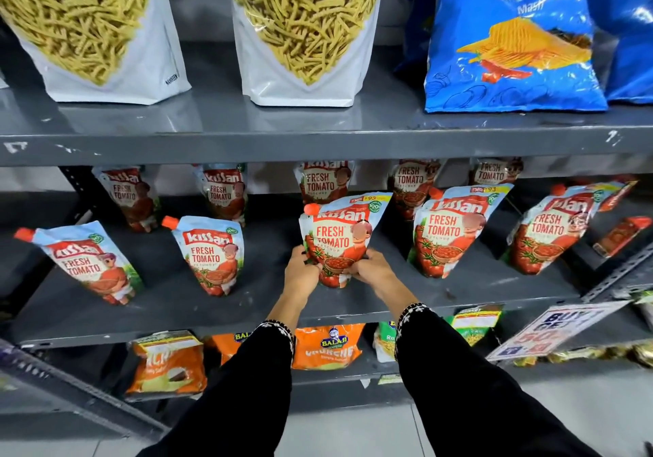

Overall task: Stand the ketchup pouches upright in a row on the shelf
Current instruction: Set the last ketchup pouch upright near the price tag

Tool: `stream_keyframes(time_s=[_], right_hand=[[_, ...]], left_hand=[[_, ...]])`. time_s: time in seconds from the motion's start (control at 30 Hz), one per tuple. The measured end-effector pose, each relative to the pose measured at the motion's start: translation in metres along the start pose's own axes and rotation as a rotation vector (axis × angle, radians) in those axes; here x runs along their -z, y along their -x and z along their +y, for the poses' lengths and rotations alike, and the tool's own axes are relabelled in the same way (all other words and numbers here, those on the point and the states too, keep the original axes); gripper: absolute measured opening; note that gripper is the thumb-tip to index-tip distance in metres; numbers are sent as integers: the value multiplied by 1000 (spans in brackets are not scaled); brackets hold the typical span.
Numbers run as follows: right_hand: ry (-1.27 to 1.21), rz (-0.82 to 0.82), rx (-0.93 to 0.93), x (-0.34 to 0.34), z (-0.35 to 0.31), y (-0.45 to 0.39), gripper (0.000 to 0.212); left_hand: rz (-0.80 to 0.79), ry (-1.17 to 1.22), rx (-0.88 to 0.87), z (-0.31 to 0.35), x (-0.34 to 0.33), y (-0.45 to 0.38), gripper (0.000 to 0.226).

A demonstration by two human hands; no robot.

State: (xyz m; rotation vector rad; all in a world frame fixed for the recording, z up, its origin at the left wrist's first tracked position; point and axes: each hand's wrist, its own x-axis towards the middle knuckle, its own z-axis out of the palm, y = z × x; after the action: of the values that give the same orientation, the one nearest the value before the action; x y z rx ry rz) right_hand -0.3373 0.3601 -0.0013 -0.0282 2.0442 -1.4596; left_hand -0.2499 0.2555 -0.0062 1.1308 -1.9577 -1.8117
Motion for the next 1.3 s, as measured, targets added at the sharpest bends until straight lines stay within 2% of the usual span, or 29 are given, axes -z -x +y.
stream_keyframes(time_s=[0.1, 0.23, 0.37, 0.53, 0.63, 0.73, 0.87, 0.97, 1.03, 1.17, 1.3], right_hand=[[-9, 19, 11, -5, 1, 0, 53], [17, 174, -15, -15, 5, 5, 56], [56, 421, -28, -36, 5, 18, 37], [-8, 668, -41, -81, 3, 40, 52], [-40, 730, -82, -112, 6, 53, 55], [-63, 678, -137, -151, 7, 65, 55], [-91, 420, -102, -201, 0, 76, 50], [-100, 197, -99, -224, -11, 81, 66], [-136, 133, -87, -233, -17, 79, 77], [-170, 40, -36, -241, -18, 75, 77], [-127, 7, 21, -239, -19, 71, 74]], left_hand=[[-39, 10, 8, 1, 4, 0, 59], [-13, -3, 56, -4, 18, 2, 65], [119, -84, 88, -16, 44, 6, 56], [262, -139, 84, -33, 92, 16, 44], [285, -164, 89, -43, 123, 25, 36], [295, -196, 77, -48, 162, 23, 34], [223, -206, 42, -42, 207, 6, 48], [87, -196, 14, -37, 223, -7, 64], [32, -179, 11, -33, 229, -14, 67], [-46, -155, 15, -33, 230, -22, 58], [-28, -75, 18, -40, 227, -26, 48]])
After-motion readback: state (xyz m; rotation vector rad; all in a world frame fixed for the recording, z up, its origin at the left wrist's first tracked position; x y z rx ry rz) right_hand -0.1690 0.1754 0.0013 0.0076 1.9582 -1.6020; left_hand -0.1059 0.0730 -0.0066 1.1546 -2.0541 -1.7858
